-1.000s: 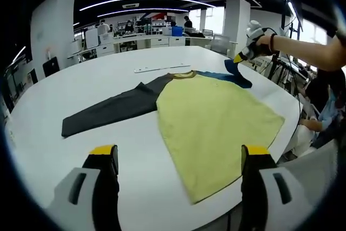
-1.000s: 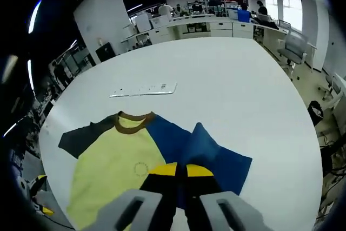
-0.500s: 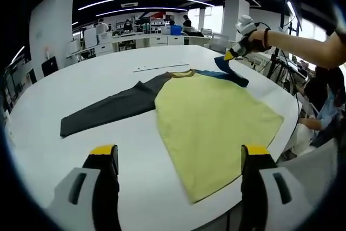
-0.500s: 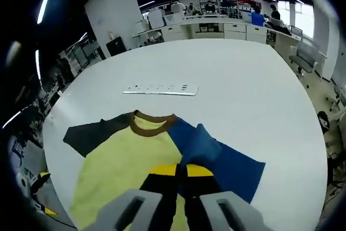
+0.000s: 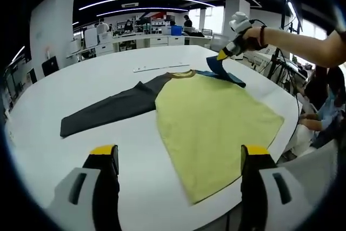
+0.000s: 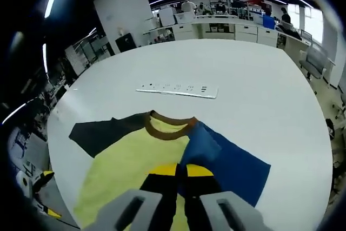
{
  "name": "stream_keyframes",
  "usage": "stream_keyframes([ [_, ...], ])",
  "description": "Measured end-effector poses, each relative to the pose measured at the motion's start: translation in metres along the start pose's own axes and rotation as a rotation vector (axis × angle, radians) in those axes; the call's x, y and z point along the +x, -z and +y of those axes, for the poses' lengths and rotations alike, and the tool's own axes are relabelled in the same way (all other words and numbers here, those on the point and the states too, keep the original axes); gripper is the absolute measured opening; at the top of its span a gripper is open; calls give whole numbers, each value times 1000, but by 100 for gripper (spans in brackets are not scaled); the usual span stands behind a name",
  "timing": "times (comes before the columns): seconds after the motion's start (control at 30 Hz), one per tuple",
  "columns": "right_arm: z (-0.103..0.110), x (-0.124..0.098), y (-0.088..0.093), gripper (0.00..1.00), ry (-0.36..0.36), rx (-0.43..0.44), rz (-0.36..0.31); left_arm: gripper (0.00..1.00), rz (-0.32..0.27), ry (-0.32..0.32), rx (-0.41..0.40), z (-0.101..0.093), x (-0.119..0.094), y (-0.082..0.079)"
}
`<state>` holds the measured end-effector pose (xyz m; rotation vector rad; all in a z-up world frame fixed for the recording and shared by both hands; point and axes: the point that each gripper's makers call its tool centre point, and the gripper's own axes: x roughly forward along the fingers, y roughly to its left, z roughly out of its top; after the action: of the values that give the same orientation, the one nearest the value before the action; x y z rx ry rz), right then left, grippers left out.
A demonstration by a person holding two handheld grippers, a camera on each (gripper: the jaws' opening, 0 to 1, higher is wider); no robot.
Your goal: Fold the garment on the visible template until the final outline fits inside the template.
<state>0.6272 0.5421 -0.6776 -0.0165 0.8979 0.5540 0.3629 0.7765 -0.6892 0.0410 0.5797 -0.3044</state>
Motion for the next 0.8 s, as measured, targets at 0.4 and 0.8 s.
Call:
stream_keyframes([
  [0.4, 22, 9, -3, 0, -29, -24, 13, 91, 7, 17, 2, -6, 2, -1],
  [0.8, 59, 18, -15, 0, -73, -53, 11, 90, 25, 28, 8, -8, 2, 2],
])
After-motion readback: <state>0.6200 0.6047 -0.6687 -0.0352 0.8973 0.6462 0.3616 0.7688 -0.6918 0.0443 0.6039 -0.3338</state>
